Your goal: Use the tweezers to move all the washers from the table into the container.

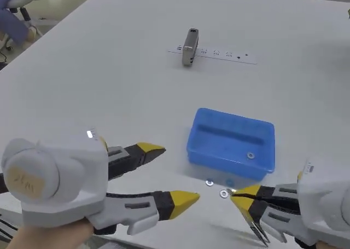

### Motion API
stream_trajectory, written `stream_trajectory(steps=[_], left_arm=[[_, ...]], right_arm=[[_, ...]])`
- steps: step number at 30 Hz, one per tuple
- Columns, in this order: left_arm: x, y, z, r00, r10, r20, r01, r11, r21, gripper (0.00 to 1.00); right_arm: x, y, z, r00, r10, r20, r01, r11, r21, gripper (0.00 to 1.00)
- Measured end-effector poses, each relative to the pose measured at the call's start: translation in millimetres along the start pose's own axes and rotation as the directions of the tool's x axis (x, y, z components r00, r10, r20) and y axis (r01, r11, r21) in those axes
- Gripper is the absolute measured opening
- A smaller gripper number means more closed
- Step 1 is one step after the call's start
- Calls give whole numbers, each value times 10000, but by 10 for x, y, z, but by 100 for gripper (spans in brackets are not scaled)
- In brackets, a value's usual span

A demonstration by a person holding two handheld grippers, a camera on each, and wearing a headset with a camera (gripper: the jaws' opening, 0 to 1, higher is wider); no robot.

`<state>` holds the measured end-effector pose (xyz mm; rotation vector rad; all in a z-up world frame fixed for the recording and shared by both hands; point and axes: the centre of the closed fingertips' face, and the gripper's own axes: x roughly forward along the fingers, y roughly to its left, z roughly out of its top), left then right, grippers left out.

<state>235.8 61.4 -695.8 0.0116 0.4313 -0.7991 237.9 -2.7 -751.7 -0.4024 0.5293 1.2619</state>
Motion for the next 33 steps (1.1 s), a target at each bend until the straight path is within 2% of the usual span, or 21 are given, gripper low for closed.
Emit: stream_trajectory(steps=[1,4,6,7,9,11,16,19,21,25,28,30,32,33], left_arm=[[9,-17,6,9999,-143,-21,144,9999,73,43],[53,-122,13,9955,-923,-196,930,9948,410,27],[76,-212,11,9879,-1516,-329,1532,9868,529,20],[85,-226,13,9862,-1616,-367,1635,9848,586,17],[102,-294,-5,9776,-2016,-599,2058,9757,751,11],[119,-323,-9,9733,-2179,-727,2237,9709,850,7],[122,-388,-28,9611,-2568,-1018,2674,9572,1104,3],[113,-447,-61,9485,-2878,-1321,3049,9427,1353,0],[106,-483,-85,9403,-3049,-1511,3268,9331,1504,0],[96,-501,-130,9315,-3126,-1861,3436,9240,1677,0],[98,-489,-184,9254,-3014,-2296,3491,9139,2072,0],[94,-486,-175,9255,-3021,-2283,3500,9126,2113,0],[85,-492,-184,9202,-3098,-2394,3625,9052,2217,0],[85,-494,-183,9205,-3065,-2425,3618,9029,2321,0]], right_arm=[[-1,46,70,9995,208,249,-201,9994,-277,0],[17,133,193,9953,645,721,-620,9974,-371,0],[34,173,247,9924,834,903,-797,9959,-432,0],[41,200,270,9908,975,941,-930,9944,-510,0],[56,242,321,9882,1146,1017,-1084,9920,-642,0],[64,310,372,9826,1491,1104,-1393,9860,-910,0],[85,407,418,9747,1938,1112,-1776,9740,-1407,0],[123,458,380,9723,2147,928,-1986,9673,-1577,0],[121,473,408,9693,2225,1052,-2044,9659,-1592,0],[140,522,419,9639,2464,1013,-2271,9588,-1708,0],[149,537,425,9621,2530,1019,-2331,9566,-1747,0],[158,529,419,9615,2541,1047,-2350,9576,-1665,0],[178,524,396,9605,2592,1009,-2439,9593,-1420,0],[189,530,345,9619,2629,756,-2515,9586,-1334,0]])
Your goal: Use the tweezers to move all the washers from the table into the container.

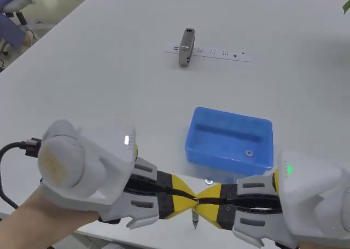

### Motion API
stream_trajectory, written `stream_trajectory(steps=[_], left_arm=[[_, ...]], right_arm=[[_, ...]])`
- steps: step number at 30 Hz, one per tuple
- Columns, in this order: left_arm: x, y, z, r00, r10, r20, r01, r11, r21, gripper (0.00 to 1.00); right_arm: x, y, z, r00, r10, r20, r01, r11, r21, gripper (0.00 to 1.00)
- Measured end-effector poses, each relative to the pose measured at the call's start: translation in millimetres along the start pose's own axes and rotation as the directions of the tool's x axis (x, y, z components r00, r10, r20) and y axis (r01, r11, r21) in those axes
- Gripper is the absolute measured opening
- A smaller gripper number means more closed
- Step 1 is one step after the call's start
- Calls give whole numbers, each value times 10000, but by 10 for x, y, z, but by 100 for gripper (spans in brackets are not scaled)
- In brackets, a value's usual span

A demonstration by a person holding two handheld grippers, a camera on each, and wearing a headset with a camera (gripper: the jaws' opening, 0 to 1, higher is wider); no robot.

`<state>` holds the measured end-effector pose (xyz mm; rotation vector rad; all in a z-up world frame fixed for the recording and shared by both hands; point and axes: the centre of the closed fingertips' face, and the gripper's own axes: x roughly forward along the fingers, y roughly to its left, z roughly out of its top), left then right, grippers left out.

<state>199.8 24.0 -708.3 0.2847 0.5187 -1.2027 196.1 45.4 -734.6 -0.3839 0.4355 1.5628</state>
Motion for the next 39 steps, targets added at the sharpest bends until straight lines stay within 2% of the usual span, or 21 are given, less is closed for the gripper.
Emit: stream_trajectory(steps=[2,5,6,7,8,10,13,16,17,22,26,27,29,31,33,34,36,38,39], left_arm=[[1,-12,2,9999,-26,-103,28,9998,194,0],[4,-22,-3,9997,-121,-194,128,9994,336,0],[7,-33,-2,9996,-184,-228,193,9991,387,0],[8,-36,-2,9995,-208,-247,218,9989,407,0],[10,-42,-2,9994,-228,-273,241,9987,452,0],[13,-51,-5,9992,-280,-298,294,9984,481,0],[20,-76,-4,9988,-366,-334,384,9977,551,0],[18,-76,-10,9986,-340,-398,365,9972,656,0],[17,-68,-10,9987,-300,-422,330,9968,727,0],[11,-42,-16,9988,-231,-443,262,9972,707,0],[15,-3,-12,9992,30,-392,-11,9989,464,0],[13,22,-6,9994,182,-300,-173,9994,284,6],[-5,93,26,9979,635,98,-630,9970,-452,20],[-52,150,70,9923,1067,635,-991,9888,-1116,32],[-120,184,112,9805,1467,1307,-1197,9735,-1949,39],[-134,189,114,9778,1541,1418,-1222,9698,-2111,42],[-212,226,90,9596,2104,1868,-1486,9429,-2981,50],[-272,251,15,9485,2498,1948,-1721,9227,-3449,55],[-289,249,-21,9474,2571,1906,-1798,9202,-3476,57]], right_arm=[[31,16,-155,9971,87,-751,-91,9999,-50,6],[105,36,-322,9894,195,-1442,-218,9997,-140,15],[125,40,-379,9848,234,-1722,-277,9994,-224,15],[160,37,-468,9759,262,-2164,-329,9991,-275,14],[189,33,-510,9711,290,-2368,-393,9985,-391,15],[274,3,-550,9683,262,-2483,-357,9988,-337,15],[367,-14,-567,9645,450,-2603,-556,9979,-333,14],[389,3,-581,9520,692,-2981,-949,9928,-725,8],[398,-11,-562,9529,564,-2979,-806,9943,-695,8],[384,12,-568,9438,674,-3235,-1036,9900,-958,5],[372,-7,-575,9461,650,-3172,-905,9937,-663,4],[361,-17,-580,9481,609,-3120,-824,9950,-563,4],[322,-43,-581,9555,473,-2913,-585,9978,-299,4],[259,-89,-551,9694,261,-2442,-191,9993,312,4],[157,-152,-545,9781,50,-2081,122,9966,813,4],[109,-195,-547,9801,-150,-1977,342,9950,938,4],[-19,-299,-570,9821,-574,-1794,806,9889,1250,4],[-124,-397,-580,9825,-971,-1592,1209,9817,1471,4],[-196,-461,-587,9820,-1190,-1465,1429,9759,1652,4]])
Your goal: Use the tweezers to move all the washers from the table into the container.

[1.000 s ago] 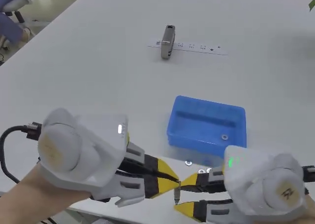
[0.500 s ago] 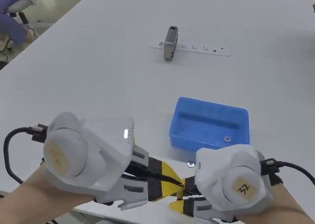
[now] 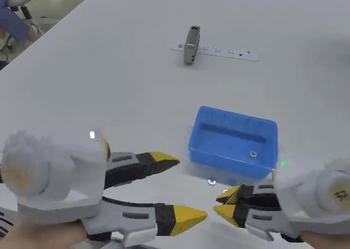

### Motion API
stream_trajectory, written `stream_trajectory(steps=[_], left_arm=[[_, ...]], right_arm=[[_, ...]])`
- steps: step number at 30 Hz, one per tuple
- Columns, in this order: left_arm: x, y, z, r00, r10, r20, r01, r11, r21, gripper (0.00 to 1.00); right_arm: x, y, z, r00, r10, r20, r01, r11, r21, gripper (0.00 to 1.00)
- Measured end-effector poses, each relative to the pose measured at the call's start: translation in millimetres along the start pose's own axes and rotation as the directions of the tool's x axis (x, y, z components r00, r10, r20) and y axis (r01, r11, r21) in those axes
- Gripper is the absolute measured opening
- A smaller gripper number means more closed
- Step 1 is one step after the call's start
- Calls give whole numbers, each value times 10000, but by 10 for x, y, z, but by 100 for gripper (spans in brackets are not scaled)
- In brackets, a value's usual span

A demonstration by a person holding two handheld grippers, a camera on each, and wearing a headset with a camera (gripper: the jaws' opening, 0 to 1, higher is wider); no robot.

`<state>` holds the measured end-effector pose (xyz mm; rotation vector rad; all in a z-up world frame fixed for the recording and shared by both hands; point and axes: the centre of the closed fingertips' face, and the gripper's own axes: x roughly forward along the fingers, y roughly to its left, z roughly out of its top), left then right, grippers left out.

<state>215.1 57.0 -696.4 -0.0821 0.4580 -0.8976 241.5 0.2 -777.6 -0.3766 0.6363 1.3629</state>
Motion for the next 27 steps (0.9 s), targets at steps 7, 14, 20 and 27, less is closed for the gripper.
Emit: stream_trajectory(steps=[7,14,20,27], left_arm=[[-81,73,-89,9989,467,98,-463,9982,-389,67],[-53,105,-4,9958,730,557,-687,9948,-751,75],[-111,157,-6,9927,837,863,-722,9891,-1282,78],[-162,218,-70,9924,1049,637,-960,9868,-1307,80]], right_arm=[[-155,-297,-37,9974,-641,322,617,9956,711,4],[-119,-443,-25,9932,-782,859,618,9819,1791,4],[-54,-404,-59,9957,-644,666,520,9835,1731,4],[-10,-395,-98,9989,-438,161,421,9946,951,5]])
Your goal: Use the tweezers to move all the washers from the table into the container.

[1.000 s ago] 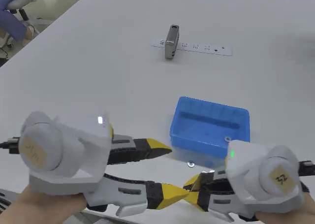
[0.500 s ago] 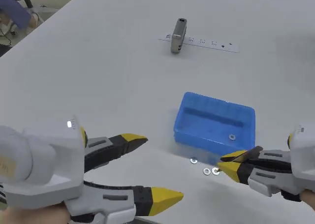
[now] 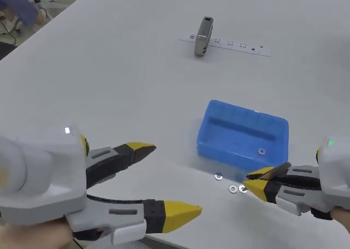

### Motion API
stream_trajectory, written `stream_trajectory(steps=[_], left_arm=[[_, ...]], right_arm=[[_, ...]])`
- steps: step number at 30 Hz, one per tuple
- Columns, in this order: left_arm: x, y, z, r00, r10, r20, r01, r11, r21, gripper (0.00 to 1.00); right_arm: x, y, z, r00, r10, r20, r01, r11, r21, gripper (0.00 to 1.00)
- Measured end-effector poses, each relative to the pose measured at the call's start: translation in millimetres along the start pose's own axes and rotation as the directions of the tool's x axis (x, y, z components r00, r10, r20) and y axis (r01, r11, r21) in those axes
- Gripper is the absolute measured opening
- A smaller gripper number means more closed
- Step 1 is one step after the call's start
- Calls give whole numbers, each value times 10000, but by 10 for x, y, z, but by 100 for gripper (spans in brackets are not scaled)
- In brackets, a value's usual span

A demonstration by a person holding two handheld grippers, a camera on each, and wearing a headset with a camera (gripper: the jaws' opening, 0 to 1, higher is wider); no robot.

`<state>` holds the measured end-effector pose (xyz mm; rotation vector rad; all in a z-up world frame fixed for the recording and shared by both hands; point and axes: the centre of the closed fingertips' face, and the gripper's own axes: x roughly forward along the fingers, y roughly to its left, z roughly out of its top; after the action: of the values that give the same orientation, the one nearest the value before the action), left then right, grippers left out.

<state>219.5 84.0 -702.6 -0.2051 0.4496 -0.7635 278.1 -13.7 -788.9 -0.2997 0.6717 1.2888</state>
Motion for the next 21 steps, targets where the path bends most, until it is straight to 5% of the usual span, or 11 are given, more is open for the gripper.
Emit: stream_trajectory(steps=[9,13,21], left_arm=[[28,-26,-22,10000,-62,-60,62,10000,-9,80],[37,-39,-51,9998,-91,-203,92,9999,49,80],[20,-47,-1,10000,-50,-40,51,9999,161,80]], right_arm=[[74,53,-63,9967,122,-804,-235,9896,-1418,5],[80,83,-100,9893,63,-1456,-425,9681,-2470,4],[75,111,-117,9863,-9,-1652,-506,9503,-3071,2]])
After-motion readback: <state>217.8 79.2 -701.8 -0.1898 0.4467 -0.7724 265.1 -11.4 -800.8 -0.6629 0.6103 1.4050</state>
